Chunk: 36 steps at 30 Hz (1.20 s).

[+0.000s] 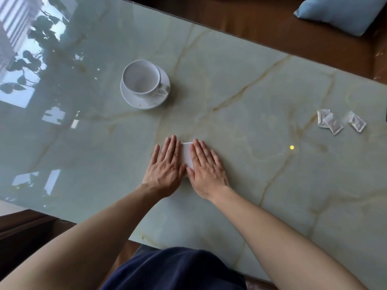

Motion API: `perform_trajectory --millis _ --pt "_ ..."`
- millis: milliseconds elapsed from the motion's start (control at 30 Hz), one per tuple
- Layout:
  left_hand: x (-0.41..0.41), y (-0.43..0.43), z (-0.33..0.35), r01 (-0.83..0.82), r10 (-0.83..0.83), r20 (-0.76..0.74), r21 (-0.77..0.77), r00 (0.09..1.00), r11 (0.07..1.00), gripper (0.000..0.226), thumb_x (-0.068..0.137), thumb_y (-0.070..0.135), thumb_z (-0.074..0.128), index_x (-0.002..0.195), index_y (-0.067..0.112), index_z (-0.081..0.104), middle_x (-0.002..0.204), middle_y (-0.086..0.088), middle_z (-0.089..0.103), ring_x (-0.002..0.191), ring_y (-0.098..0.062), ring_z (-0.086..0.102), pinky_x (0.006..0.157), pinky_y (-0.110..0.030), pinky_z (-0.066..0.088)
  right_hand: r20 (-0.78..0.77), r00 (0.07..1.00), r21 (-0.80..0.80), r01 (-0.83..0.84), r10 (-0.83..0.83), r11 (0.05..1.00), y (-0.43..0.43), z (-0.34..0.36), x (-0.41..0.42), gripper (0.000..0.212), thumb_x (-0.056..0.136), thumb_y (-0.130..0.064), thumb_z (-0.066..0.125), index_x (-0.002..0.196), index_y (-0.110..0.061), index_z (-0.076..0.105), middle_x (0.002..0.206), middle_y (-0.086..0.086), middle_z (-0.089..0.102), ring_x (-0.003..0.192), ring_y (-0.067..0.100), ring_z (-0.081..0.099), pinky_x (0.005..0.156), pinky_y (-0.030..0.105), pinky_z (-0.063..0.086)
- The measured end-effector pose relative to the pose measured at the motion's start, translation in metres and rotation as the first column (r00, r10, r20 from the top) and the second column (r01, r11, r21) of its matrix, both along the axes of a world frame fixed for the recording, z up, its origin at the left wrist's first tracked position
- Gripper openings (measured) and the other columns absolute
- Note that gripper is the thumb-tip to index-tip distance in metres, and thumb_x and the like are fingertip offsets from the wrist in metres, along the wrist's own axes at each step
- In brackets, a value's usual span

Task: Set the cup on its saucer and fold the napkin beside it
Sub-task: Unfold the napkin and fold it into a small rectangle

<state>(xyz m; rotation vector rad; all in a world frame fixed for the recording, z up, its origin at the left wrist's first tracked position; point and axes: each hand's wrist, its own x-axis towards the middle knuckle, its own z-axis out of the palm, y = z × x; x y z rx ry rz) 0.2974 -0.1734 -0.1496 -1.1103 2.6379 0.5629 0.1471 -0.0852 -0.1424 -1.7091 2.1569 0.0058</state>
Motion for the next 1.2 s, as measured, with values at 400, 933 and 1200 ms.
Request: perform_trajectory --millis 400,933,1200 --pt "-0.045 -0.048 0.027 -0.105 0.112 -0.125 0.056 0.986 0.993 0.047 0.097 0.047 0.048 0.139 0.024 0.052 0.136 -0.005 0.051 0.128 -0.031 0.044 0.103 -0.047 0.033 -0.037 0.853 0.095 0.522 -0.521 0.848 -0.009 0.030 0.010 0.042 0.089 -0.048 0.059 0.109 -0.012 0.058 0.116 0.011 0.061 0.116 0.031 0.050 0.092 0.041 0.042" --pt "0.017 -0.018 0.035 -0.464 0.605 -0.330 0.416 0.725 0.783 0.040 0.105 0.056 0.028 0.081 0.024 0.031 0.074 0.006 0.045 0.065 -0.009 0.046 0.057 -0.034 0.033 0.705 0.409 0.085 0.762 -0.579 0.642 -0.027 0.052 0.038 0.025 0.095 -0.037 0.058 0.093 -0.017 0.044 0.080 -0.009 0.056 0.072 0.017 0.054 0.056 0.014 0.039" --pt "0.028 -0.041 0.039 -0.701 0.830 -0.293 0.445 0.475 0.558 0.037 0.107 0.049 0.026 0.082 0.021 0.031 0.078 0.003 0.048 0.069 -0.011 0.047 0.058 -0.035 0.029 0.707 0.377 0.238 0.670 -0.599 0.703 -0.057 0.051 0.076 0.011 0.099 -0.021 0.046 0.101 -0.010 0.047 0.092 0.003 0.060 0.081 0.025 0.060 0.070 0.039 0.053"
